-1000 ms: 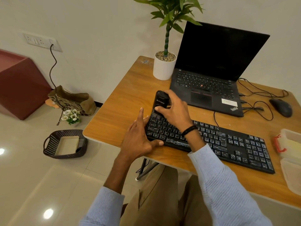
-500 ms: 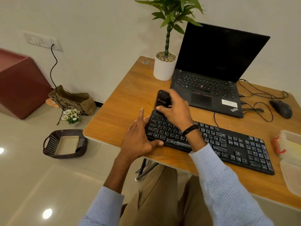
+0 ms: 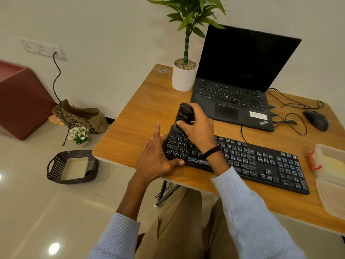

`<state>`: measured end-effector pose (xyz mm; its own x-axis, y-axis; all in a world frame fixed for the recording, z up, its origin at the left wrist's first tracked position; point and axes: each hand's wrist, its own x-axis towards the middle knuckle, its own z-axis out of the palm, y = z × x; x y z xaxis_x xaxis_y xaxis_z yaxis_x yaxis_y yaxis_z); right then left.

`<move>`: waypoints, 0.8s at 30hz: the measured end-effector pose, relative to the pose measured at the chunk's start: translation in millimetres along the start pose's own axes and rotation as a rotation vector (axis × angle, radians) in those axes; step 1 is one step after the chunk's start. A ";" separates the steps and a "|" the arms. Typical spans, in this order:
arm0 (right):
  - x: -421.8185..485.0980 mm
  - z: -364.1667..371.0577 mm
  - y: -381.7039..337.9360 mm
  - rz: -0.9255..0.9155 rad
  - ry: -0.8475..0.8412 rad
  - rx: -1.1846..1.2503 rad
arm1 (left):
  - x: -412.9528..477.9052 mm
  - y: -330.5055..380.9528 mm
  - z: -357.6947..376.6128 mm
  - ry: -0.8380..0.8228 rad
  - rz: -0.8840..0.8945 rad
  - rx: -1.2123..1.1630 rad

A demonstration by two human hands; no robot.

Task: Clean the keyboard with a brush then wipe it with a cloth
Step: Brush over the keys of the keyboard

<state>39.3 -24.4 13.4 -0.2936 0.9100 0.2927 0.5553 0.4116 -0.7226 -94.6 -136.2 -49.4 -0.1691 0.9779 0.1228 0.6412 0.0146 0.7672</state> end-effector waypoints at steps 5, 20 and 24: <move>-3.2 -8.6 1.1 -0.006 -0.057 -0.037 | 0.3 -0.7 -0.6 0.003 -0.007 -0.010; -11.5 -17.6 0.1 -0.023 -0.182 -0.038 | -0.8 2.8 -2.3 -0.001 -0.047 -0.032; -12.0 -23.2 4.4 0.004 -0.089 -0.010 | 0.2 4.3 -2.9 -0.007 -0.041 -0.027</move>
<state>63.3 -32.4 21.3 -0.3588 0.9039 0.2330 0.5640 0.4088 -0.7175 -94.0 -136.6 -44.2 -0.1895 0.9781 0.0863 0.6134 0.0493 0.7882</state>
